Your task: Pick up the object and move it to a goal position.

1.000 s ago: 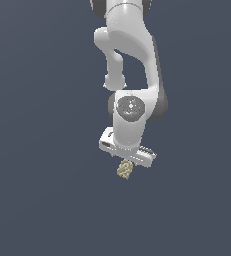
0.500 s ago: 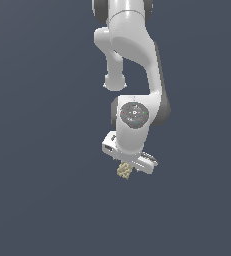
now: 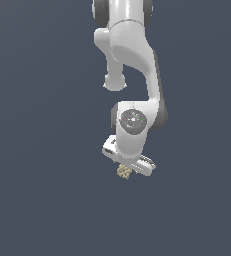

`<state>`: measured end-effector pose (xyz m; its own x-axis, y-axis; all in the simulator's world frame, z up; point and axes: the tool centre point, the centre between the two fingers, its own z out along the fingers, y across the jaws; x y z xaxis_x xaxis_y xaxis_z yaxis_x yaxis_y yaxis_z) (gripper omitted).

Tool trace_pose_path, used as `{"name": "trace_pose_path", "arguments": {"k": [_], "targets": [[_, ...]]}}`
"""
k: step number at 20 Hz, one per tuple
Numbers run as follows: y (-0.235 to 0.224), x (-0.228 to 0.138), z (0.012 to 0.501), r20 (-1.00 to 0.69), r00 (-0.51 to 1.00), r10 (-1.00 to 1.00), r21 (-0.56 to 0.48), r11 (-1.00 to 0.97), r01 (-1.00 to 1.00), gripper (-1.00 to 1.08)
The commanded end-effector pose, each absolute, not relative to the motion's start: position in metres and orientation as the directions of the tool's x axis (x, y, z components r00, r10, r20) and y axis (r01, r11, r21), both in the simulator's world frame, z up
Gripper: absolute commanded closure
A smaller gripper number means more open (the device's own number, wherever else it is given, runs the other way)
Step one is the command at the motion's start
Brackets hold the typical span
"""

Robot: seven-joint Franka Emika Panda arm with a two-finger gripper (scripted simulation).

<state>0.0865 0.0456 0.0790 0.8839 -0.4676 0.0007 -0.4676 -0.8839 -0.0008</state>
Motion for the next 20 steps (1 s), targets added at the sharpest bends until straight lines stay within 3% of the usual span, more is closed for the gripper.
{"name": "trace_pose_path", "arguments": {"k": [1, 9, 10, 20], "targets": [[0.046, 0.086, 0.064, 0.0, 0.884, -0.468, 0.0, -0.884, -0.468, -0.92], [0.046, 0.087, 0.053, 0.0, 0.883, -0.469, 0.0, -0.883, -0.469, -0.92], [0.046, 0.087, 0.053, 0.0, 0.883, -0.469, 0.0, -0.883, -0.469, 1.08], [0.046, 0.087, 0.053, 0.0, 0.883, -0.469, 0.0, -0.883, -0.469, 1.08]]}}
